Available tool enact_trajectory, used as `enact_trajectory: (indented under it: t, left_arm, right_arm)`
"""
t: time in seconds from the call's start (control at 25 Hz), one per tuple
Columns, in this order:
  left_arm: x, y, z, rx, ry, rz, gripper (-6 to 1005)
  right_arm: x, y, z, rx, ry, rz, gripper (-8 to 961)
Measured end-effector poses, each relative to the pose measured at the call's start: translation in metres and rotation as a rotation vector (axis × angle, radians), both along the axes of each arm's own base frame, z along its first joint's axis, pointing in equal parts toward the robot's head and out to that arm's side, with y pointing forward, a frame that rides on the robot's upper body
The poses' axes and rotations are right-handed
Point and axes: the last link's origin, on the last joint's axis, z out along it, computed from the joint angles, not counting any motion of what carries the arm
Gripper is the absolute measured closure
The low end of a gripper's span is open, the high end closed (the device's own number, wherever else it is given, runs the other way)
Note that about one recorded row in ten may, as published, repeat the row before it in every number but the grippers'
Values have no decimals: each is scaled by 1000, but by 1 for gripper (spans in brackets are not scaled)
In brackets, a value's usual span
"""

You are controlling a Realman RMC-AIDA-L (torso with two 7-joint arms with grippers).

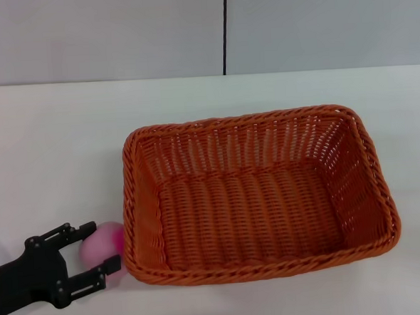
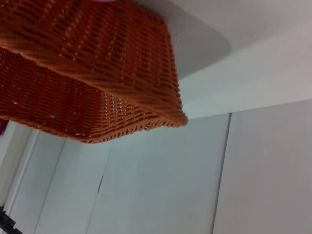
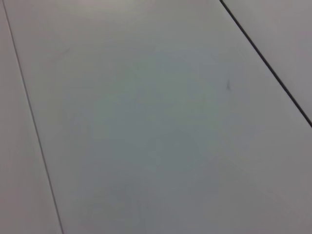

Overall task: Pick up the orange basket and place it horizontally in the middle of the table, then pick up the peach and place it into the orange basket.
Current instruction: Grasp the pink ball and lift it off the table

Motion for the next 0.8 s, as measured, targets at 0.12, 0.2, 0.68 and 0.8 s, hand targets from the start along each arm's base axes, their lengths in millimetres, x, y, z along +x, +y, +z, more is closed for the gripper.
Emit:
enact_trajectory:
  t: [0.12, 0.2, 0.68, 0.8]
  left_arm:
    - [1, 2, 0, 1, 2, -4, 249]
    - [0, 3, 1, 4, 6, -4, 250]
    - [-1, 7, 4, 30, 3, 12, 605]
    - [-1, 7, 4, 30, 3, 12, 670]
  right_arm:
    - [1, -1, 0, 2, 0, -3, 396]
    - [1, -1, 0, 2, 1, -7, 396]
    - [4, -2, -1, 0, 2, -23, 396]
    - [4, -2, -1, -3, 2, -27, 396]
